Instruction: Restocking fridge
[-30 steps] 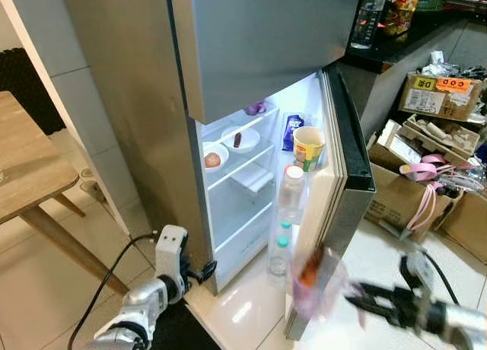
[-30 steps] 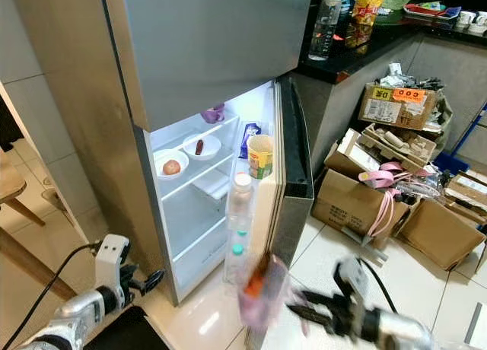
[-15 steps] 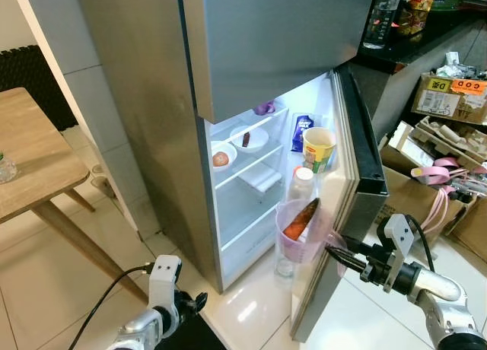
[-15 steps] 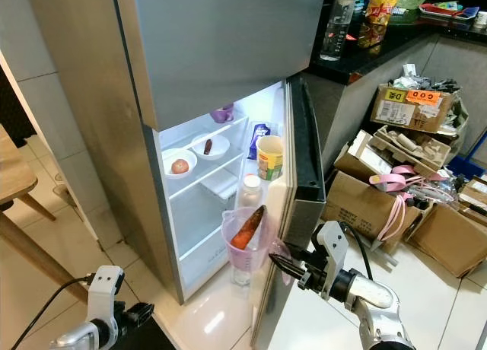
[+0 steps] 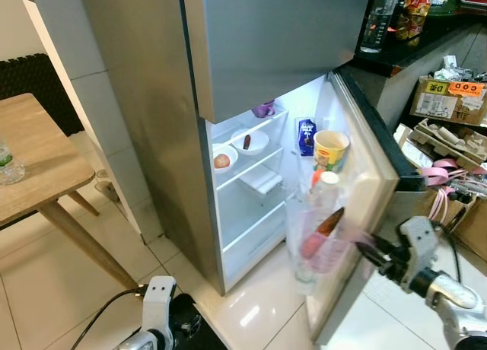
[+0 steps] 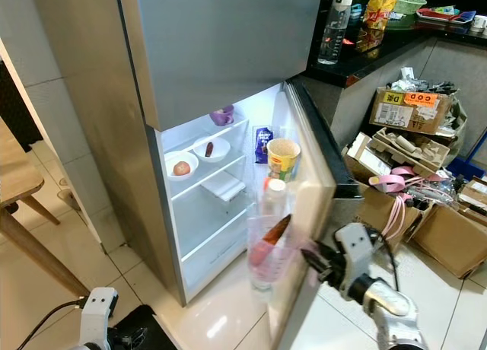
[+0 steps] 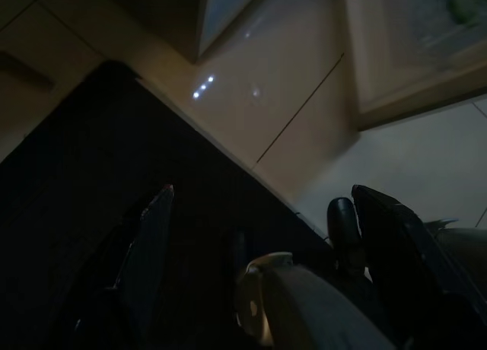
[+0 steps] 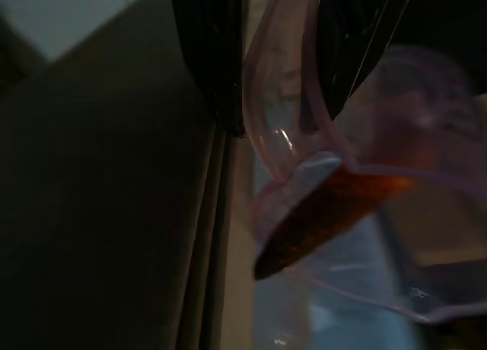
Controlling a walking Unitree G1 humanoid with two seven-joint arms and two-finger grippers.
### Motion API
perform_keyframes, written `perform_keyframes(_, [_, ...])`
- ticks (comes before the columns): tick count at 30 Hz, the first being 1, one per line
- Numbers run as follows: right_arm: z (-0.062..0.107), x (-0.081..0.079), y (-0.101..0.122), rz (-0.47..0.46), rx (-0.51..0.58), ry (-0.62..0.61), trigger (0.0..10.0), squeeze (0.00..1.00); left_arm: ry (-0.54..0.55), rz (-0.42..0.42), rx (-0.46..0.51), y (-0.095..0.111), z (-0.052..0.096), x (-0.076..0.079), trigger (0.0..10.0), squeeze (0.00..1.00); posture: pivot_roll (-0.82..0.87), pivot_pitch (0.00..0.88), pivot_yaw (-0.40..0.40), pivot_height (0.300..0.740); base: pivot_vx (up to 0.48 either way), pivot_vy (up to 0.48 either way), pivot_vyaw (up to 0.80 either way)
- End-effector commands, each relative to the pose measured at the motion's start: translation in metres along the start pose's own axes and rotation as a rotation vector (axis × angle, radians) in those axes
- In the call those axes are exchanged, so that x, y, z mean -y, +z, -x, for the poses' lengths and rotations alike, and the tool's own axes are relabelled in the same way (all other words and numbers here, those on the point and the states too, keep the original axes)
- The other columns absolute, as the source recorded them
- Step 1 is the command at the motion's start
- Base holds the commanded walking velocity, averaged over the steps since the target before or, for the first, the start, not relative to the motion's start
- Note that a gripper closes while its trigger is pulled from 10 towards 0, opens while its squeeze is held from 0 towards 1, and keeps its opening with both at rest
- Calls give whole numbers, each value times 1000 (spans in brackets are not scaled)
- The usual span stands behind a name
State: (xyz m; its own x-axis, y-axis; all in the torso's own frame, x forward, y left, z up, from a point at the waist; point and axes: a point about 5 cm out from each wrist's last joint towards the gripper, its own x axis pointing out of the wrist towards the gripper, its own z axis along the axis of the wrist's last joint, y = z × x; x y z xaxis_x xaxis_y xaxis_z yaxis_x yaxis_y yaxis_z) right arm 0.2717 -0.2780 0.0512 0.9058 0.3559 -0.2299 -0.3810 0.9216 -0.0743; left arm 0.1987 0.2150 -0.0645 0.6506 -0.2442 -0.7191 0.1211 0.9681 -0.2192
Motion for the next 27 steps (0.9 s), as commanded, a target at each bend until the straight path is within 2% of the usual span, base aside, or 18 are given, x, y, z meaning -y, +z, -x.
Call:
perform_keyframes(1, [6, 16, 8, -2, 45, -110, 10000, 0, -6, 4, -25, -6, -1, 4, 10000, 0, -58, 0, -27, 740, 0, 0, 0])
perform_keyframes(5, [20, 25, -1, -16, 11, -150, 10000, 0, -3, 6, -33, -8, -1, 5, 10000, 0, -58, 0, -28, 740, 0, 0, 0])
perform_keyframes(9, [25, 27, -7, -6, -23, -168, 10000, 0, -3, 4, -35, -8, -1, 5, 10000, 0, -59, 0, -26, 740, 0, 0, 0])
perform_keyframes(16, [37, 37, -17, -24, -69, -303, 10000, 0, -6, -2, -31, -5, -2, 5, 10000, 0, -60, 0, -24, 740, 0, 0, 0])
perform_keyframes(20, [48, 50, -21, -18, -105, -441, 10000, 0, -8, -3, -31, -5, -2, 5, 10000, 0, -63, 0, -22, 740, 0, 0, 0])
perform_keyframes(27, [58, 64, -14, 3, -85, -566, 10000, 0, -9, -3, -39, -8, -1, 5, 10000, 0, -66, 0, -20, 740, 0, 0, 0])
